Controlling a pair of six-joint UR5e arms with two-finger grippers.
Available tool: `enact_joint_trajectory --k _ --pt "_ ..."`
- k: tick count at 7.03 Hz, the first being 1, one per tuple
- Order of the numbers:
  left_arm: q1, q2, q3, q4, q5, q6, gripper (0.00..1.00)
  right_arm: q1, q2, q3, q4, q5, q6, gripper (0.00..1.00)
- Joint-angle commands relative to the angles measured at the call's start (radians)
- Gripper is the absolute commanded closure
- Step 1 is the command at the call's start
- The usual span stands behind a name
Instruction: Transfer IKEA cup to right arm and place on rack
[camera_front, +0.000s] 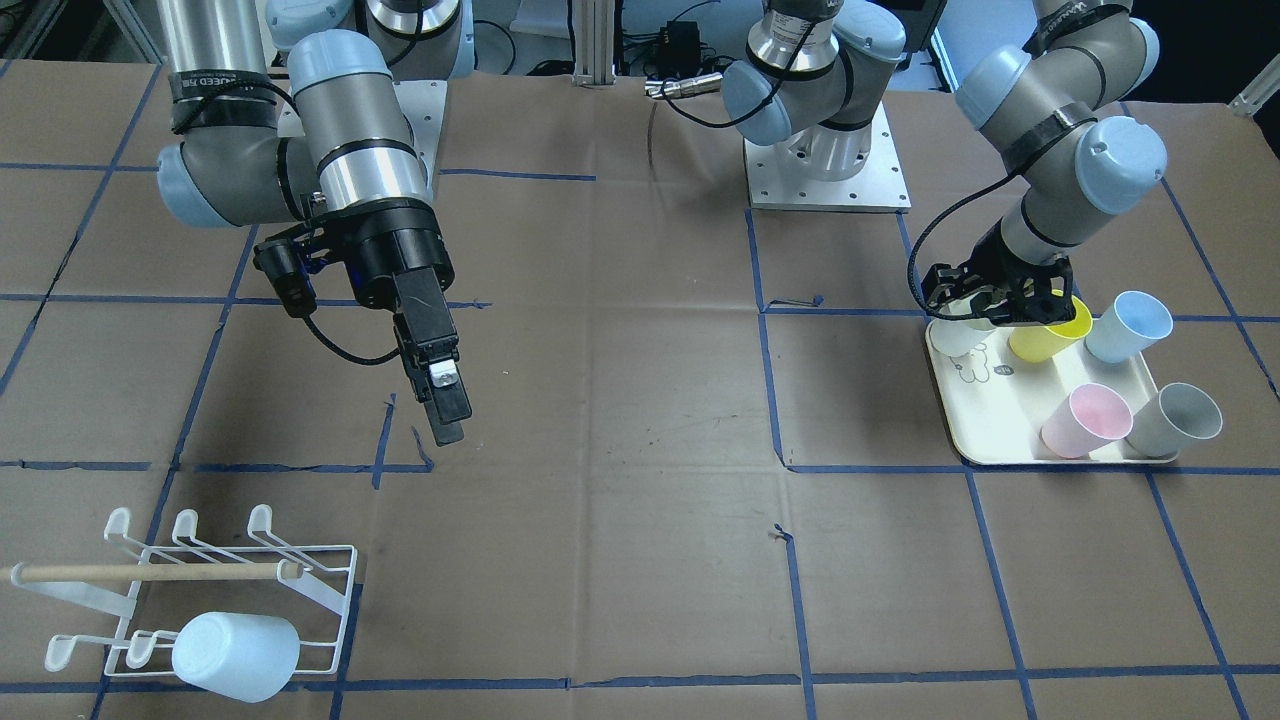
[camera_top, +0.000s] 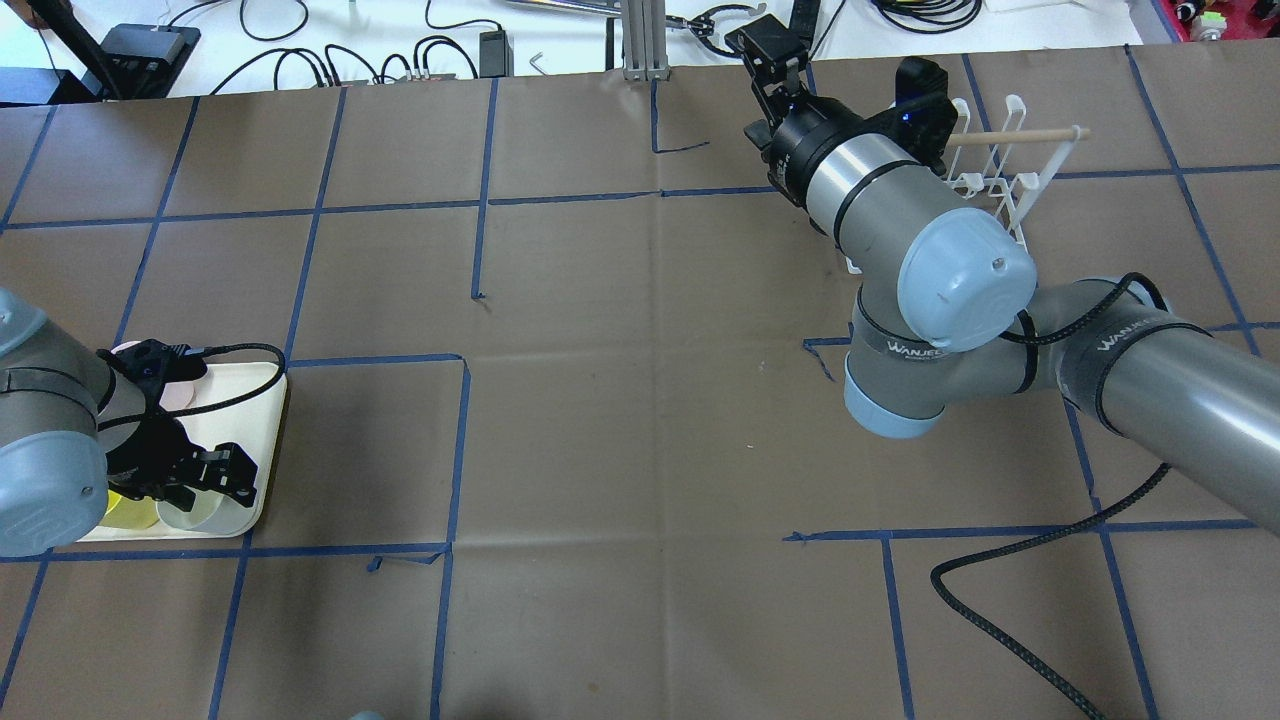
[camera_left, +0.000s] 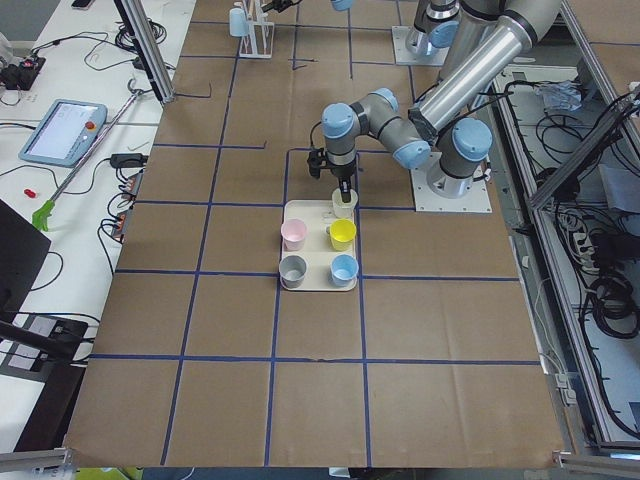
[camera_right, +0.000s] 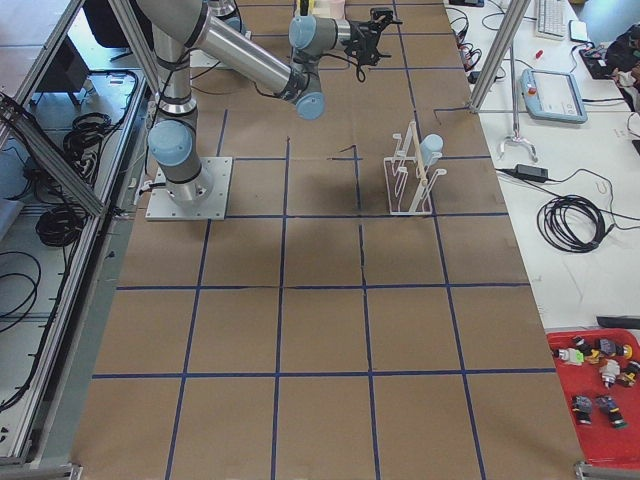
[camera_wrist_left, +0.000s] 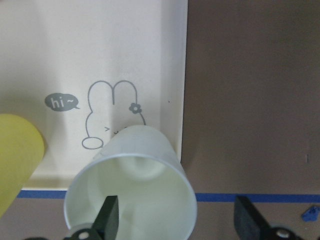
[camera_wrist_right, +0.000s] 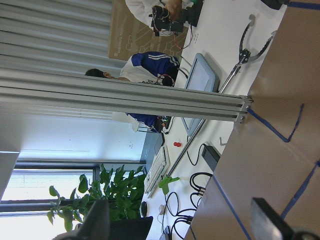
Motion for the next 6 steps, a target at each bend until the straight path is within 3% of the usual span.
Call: enact_joint_trajectory --k 1,3,4,6 --pt "0.000 -0.001 0.008 -0.001 -0.003 -0.030 1.00 0.000 0.006 -0.006 -0.002 -0.001 0.000 0.00" --pt "0.000 0.009 0.027 -0.002 -0.008 -0.030 1.00 0.000 0.007 -0.006 -0.002 0.001 0.000 0.00" --pt "-0.002 0.008 0.089 -0.019 -0.008 -0.035 1.00 0.000 0.006 -0.006 -0.002 0.001 0.000 0.00" --pt "-0.011 -0.009 0.334 -0.289 -0.027 -0.038 1.00 0.000 0.006 -0.006 -0.002 0.001 0.000 0.00"
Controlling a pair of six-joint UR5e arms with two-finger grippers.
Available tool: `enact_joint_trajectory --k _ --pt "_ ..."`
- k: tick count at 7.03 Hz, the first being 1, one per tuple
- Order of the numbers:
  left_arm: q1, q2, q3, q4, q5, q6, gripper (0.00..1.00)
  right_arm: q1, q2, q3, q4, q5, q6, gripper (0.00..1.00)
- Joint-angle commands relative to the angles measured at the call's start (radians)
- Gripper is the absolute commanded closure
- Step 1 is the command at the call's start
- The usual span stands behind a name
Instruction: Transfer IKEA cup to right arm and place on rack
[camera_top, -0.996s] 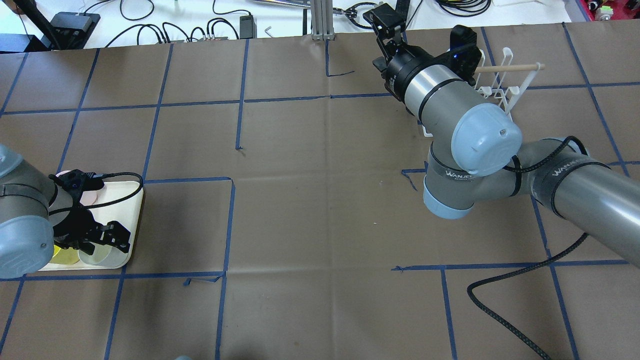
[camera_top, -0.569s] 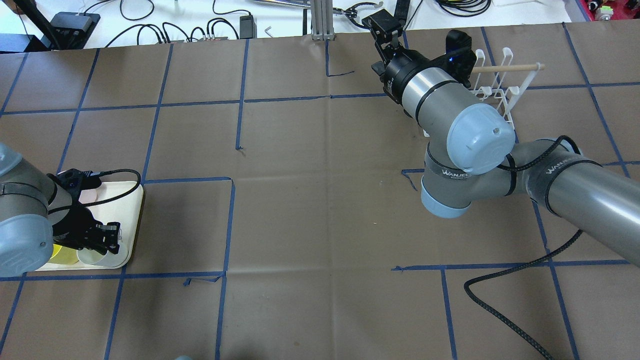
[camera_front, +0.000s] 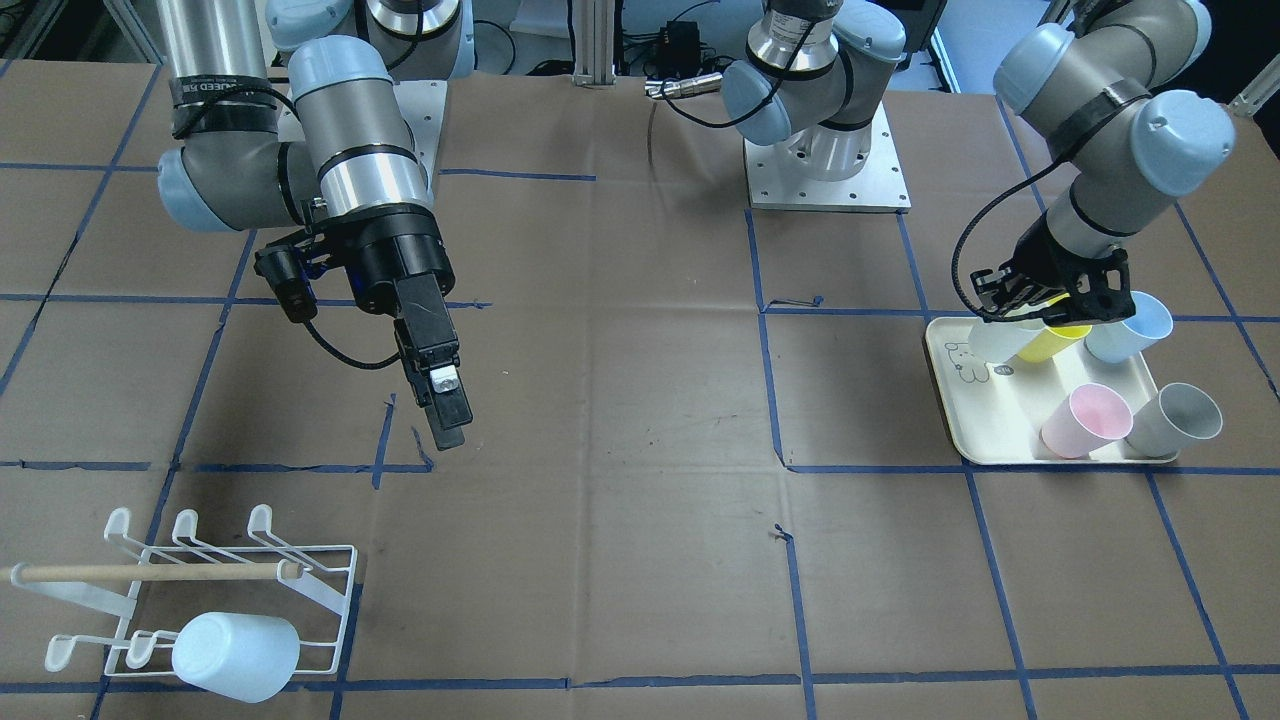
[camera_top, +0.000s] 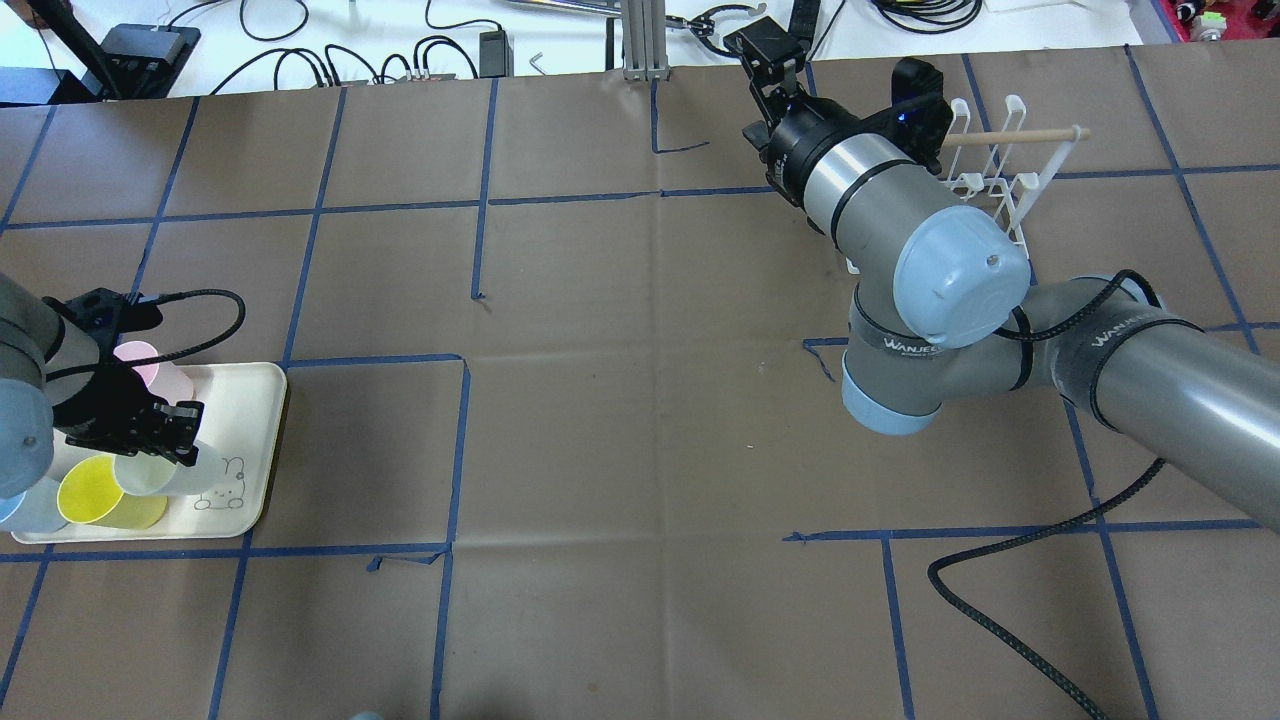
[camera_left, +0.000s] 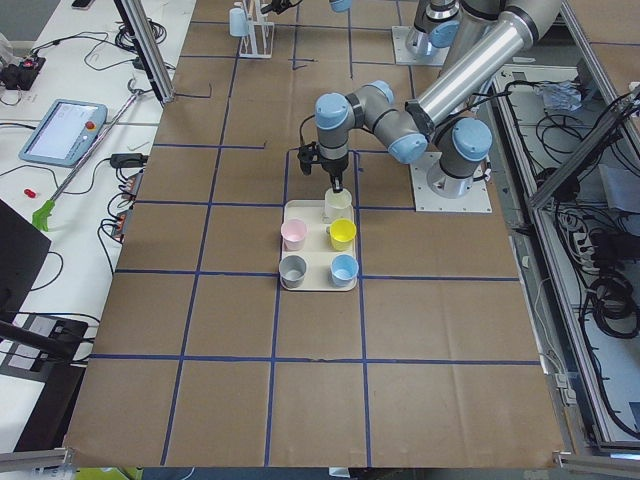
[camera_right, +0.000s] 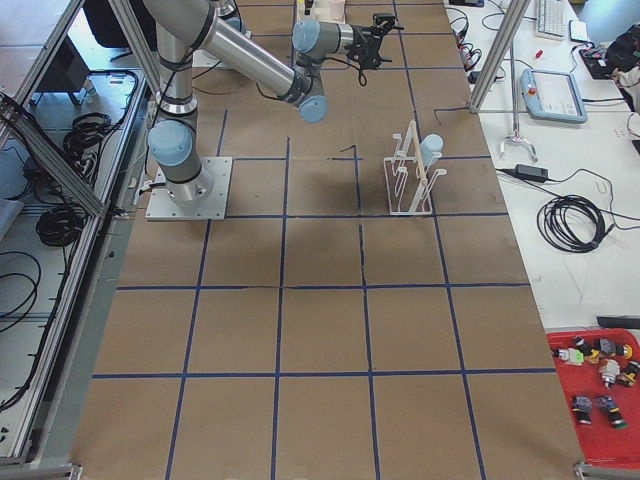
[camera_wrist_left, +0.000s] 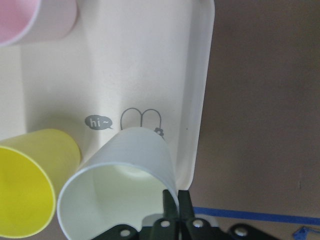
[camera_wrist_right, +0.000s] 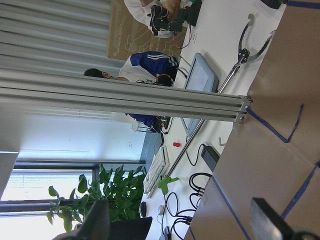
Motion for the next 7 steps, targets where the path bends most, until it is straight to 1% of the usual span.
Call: enact_joint_trajectory --k 1,2,3,4,5,6,7 --pt "-0.007 -0.018 0.277 -0.274 -0.036 -0.001 1.00 -0.001 -0.002 -0.002 0.000 0.000 0.000 0.00" --pt "-0.014 -0.040 0.385 -0.341 -0.044 -0.003 1.00 0.000 -0.003 -0.005 0.000 0.000 0.000 0.00" --pt "-0.051 -0.084 0.474 -0.370 -0.044 -0.003 1.00 -0.001 -0.003 -0.006 0.000 -0.001 0.000 0.00" --pt "-0.088 -0.131 0.557 -0.371 -0.058 0.002 1.00 -0.002 -0.003 -0.006 0.002 -0.002 0.000 0.00" --pt "-0.109 -0.179 0.626 -0.355 -0.149 0.014 1.00 -0.002 -0.003 -0.006 0.002 0.000 0.000 0.00" --pt "-0.129 -0.216 0.665 -0.305 -0.280 0.029 1.00 -0.002 -0.005 -0.005 0.002 0.000 0.000 0.00" --pt "-0.154 -0.222 0.665 -0.236 -0.420 0.032 1.00 -0.002 -0.003 -0.003 0.002 -0.001 0.000 0.00"
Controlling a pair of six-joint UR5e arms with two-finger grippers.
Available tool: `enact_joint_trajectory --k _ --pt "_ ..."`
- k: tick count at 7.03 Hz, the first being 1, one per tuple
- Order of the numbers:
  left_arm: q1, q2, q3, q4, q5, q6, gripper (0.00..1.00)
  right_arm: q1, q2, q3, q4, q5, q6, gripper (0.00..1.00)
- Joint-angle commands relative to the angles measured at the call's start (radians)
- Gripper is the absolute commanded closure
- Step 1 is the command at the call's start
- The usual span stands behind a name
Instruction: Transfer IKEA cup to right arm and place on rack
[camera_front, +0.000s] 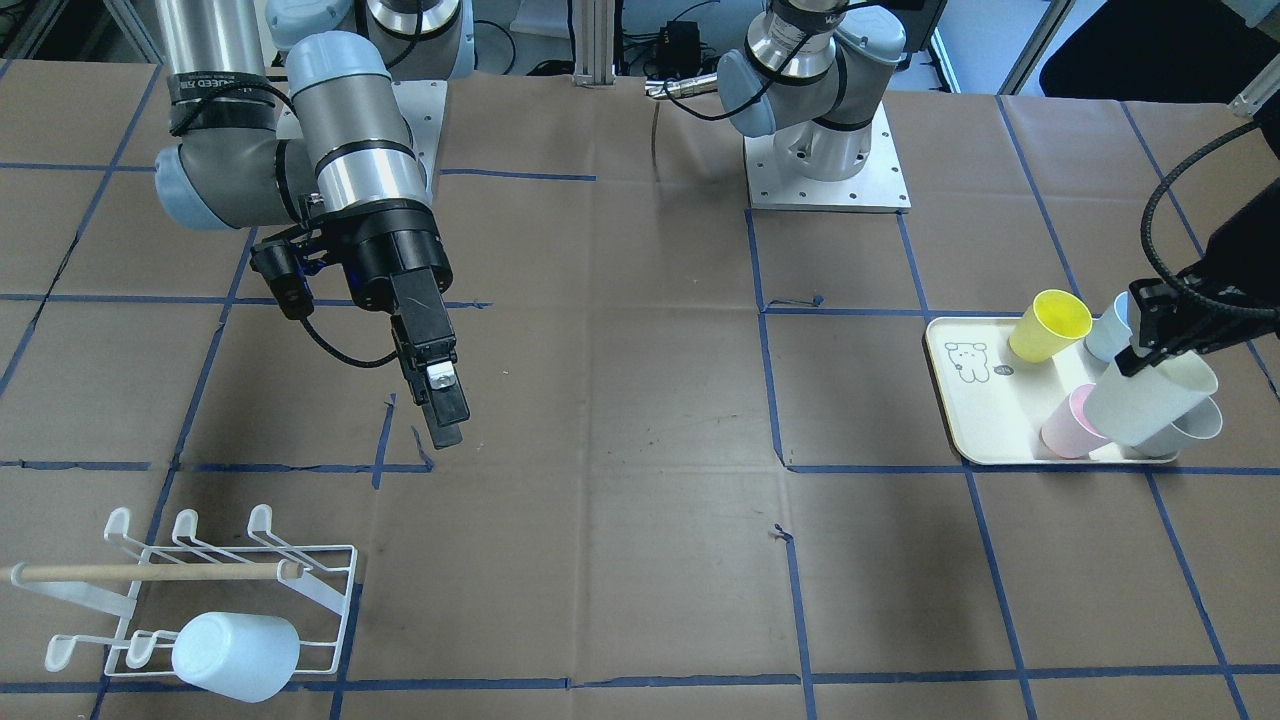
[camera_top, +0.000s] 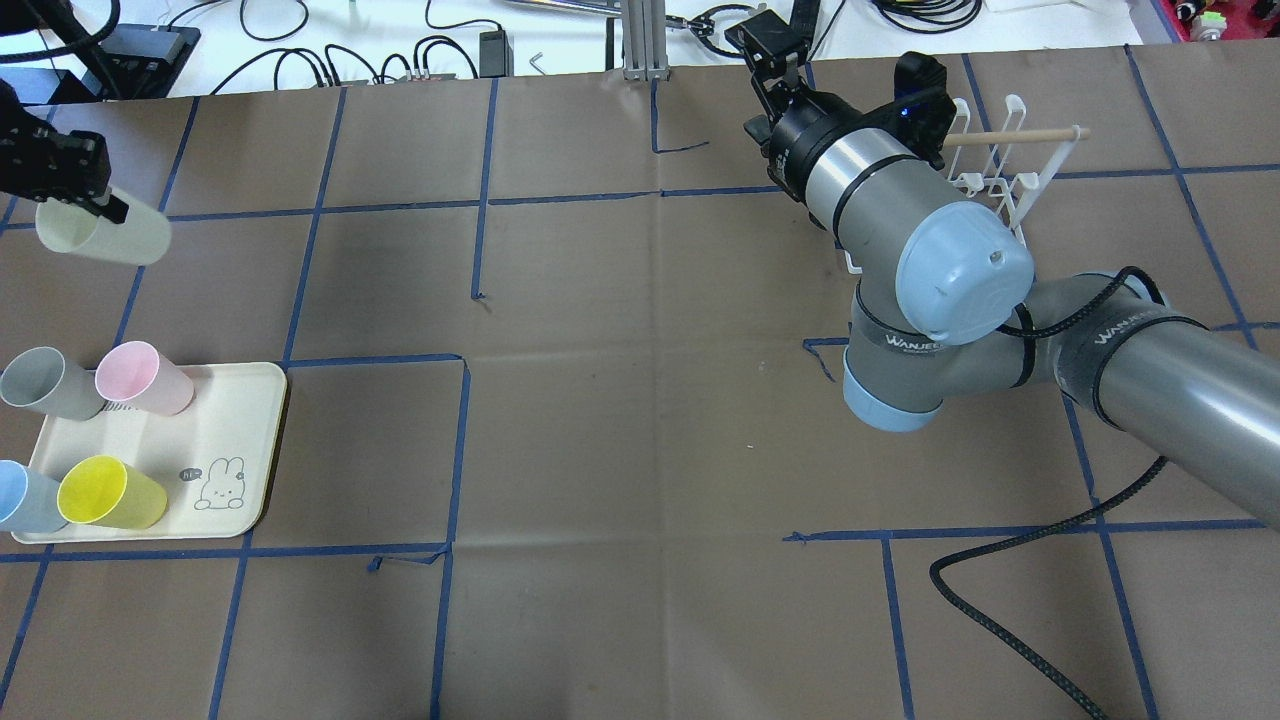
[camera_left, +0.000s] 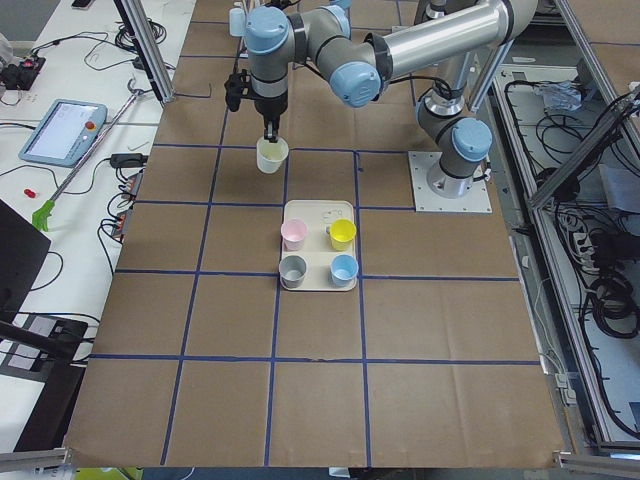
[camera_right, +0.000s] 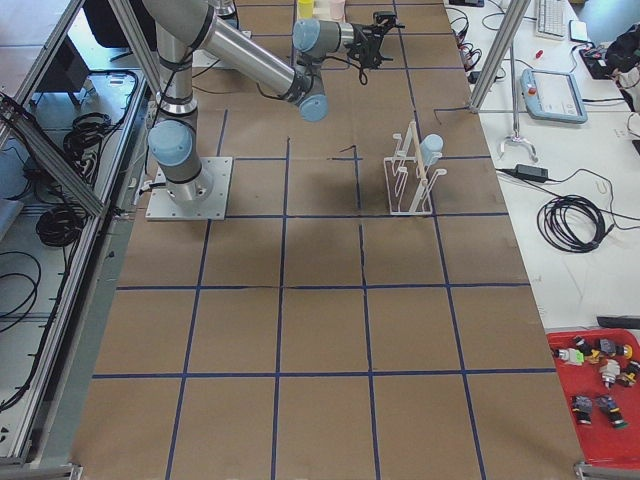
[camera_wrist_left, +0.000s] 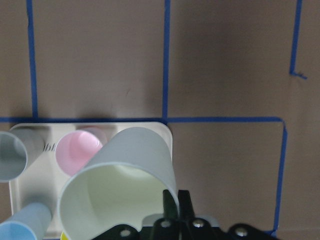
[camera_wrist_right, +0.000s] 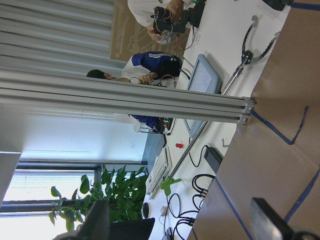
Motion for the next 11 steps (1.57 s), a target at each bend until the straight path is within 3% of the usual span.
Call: enact_joint_trajectory --k 1,2,4,6,8,9,10,11 --pt "-0.062 -0.025 0.007 0.172 -0.271 0.015 1.00 0.000 0.002 0.003 0.005 -0.007 0.000 0.00" --pt "-0.102 -0.024 -0.019 0.243 -0.392 0.036 1.00 0.000 0.002 0.003 0.011 -0.007 0.000 0.00" --pt "-0.163 -0.023 -0.108 0.505 -0.563 0.039 1.00 0.002 0.001 0.014 0.014 0.002 0.027 0.00" --pt "-0.208 -0.033 -0.248 0.842 -0.745 0.061 1.00 0.031 -0.002 0.015 0.017 0.008 0.231 0.00" --pt "-0.272 -0.056 -0.397 1.141 -0.806 0.059 1.00 0.057 -0.009 0.015 0.023 0.023 0.256 0.00" --pt "-0.278 -0.113 -0.440 1.301 -0.893 0.056 1.00 0.058 -0.007 0.014 0.023 0.087 0.318 0.00" --pt "-0.281 -0.187 -0.468 1.459 -0.962 0.049 0.99 0.058 -0.009 0.012 0.023 0.094 0.346 0.00" --pt "-0.298 -0.229 -0.488 1.565 -0.967 0.024 0.98 0.058 -0.007 0.009 0.023 0.097 0.348 0.00"
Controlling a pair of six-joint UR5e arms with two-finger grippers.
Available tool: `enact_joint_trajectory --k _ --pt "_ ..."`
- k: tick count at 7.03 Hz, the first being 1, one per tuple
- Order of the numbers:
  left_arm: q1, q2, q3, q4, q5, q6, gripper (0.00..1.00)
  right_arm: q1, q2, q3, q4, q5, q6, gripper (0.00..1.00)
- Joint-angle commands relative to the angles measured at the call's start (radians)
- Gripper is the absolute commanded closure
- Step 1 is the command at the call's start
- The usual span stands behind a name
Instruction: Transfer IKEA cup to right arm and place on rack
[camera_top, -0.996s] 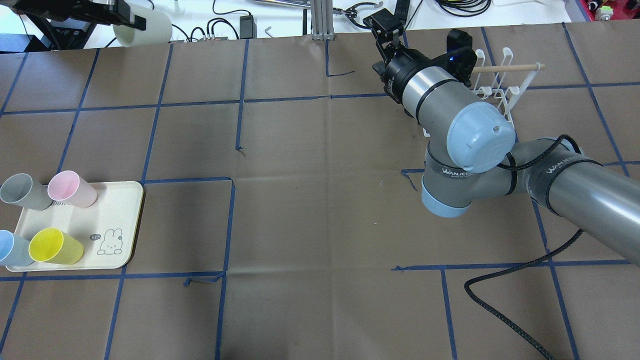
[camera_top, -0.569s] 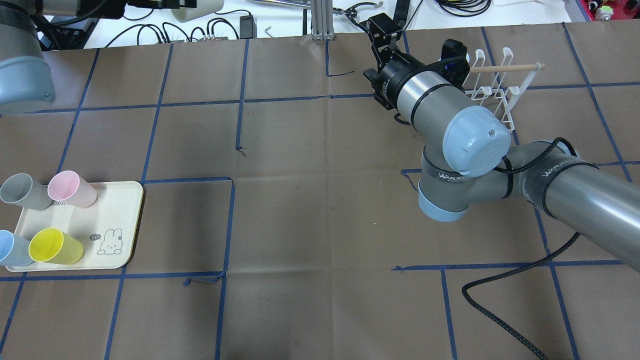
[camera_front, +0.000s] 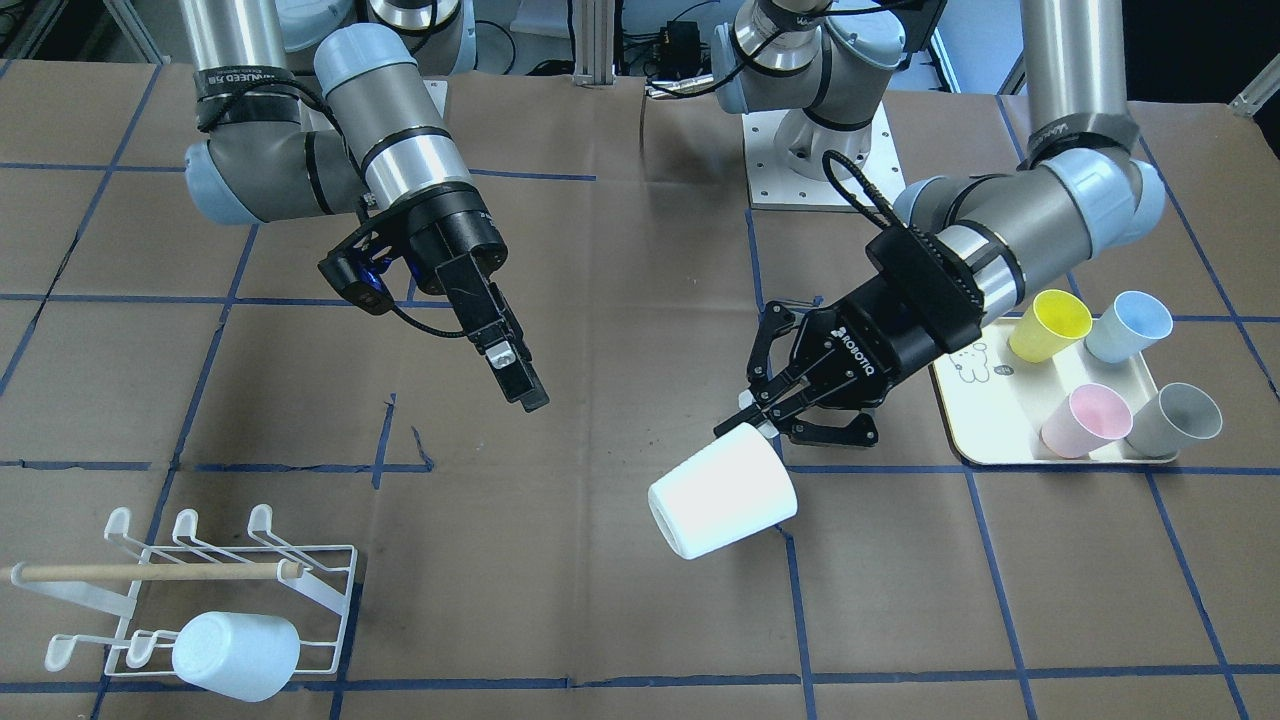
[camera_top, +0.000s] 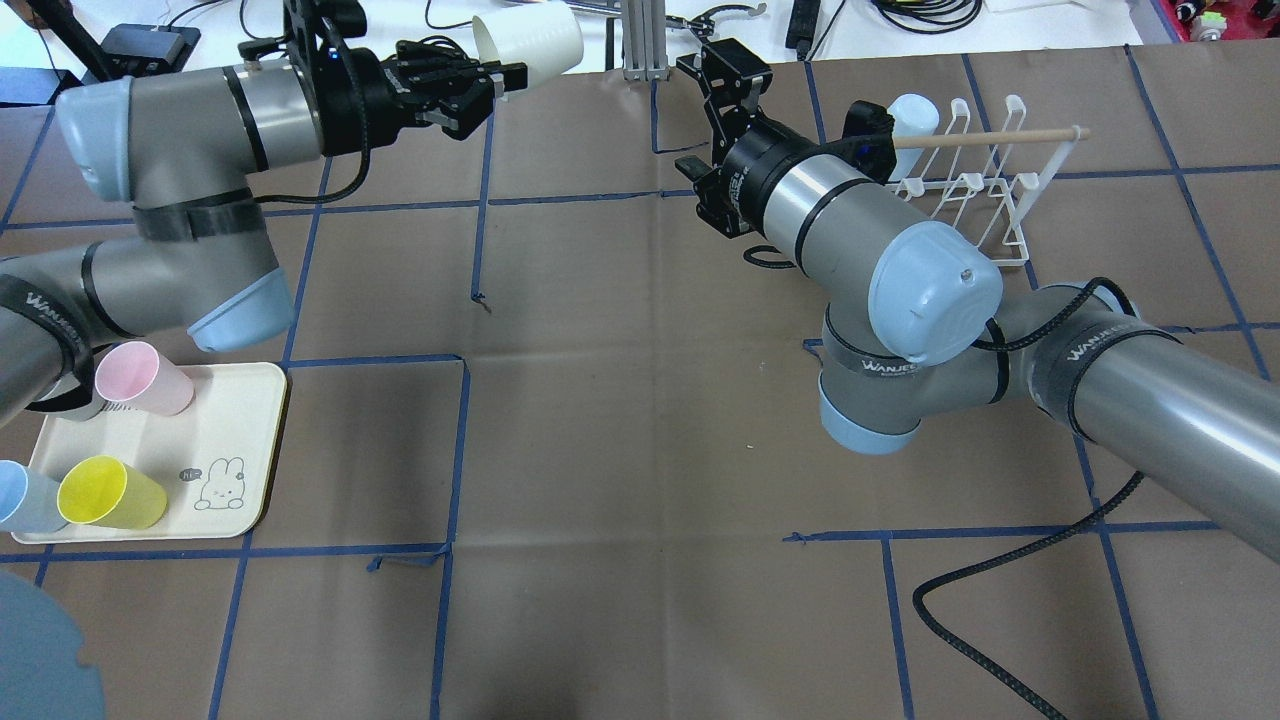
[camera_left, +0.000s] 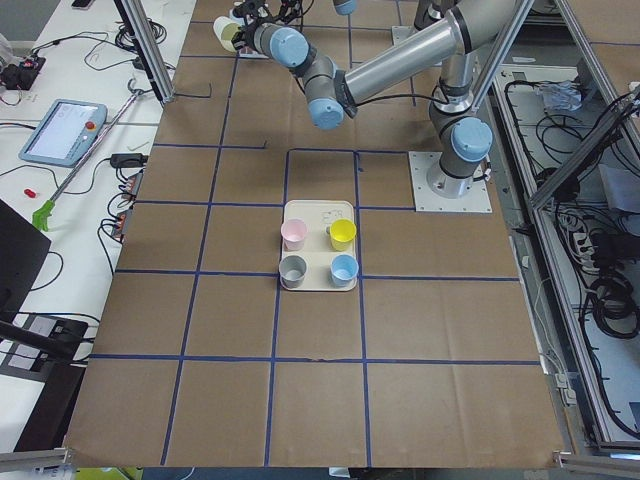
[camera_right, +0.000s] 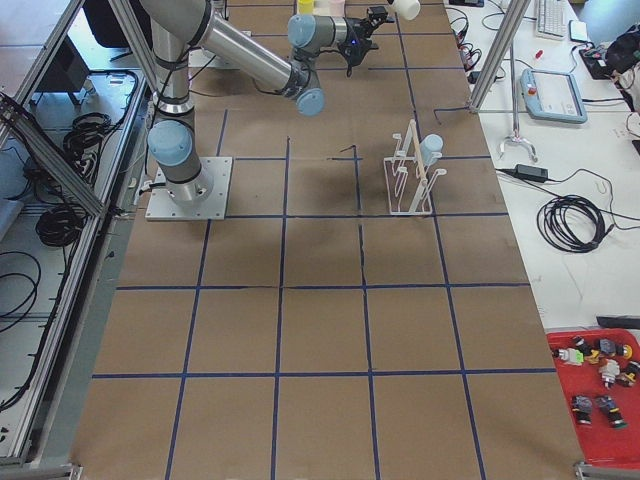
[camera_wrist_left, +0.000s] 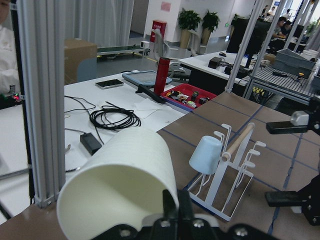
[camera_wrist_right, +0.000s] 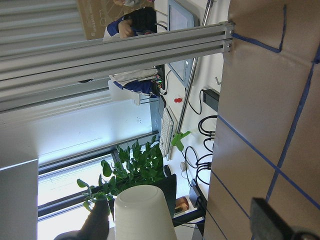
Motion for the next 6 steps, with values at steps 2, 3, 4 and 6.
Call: enact_joint_trajectory --k 2,3,4,6 --pt "-0.102 -0.033 -0.077 0.194 -0.024 -0.036 0.97 0.002 0.003 -0.008 0.000 0.009 0.016 0.00" --pt "-0.107 -0.029 -0.117 0.242 -0.019 -0.036 0.97 0.002 0.007 -0.017 0.002 0.008 0.016 0.00" --pt "-0.105 -0.027 -0.124 0.252 -0.017 -0.036 0.96 0.002 0.008 -0.017 0.003 0.008 0.015 0.00" --pt "-0.096 -0.003 -0.122 0.249 -0.008 -0.039 0.95 0.004 0.005 -0.014 0.037 -0.008 0.016 0.02"
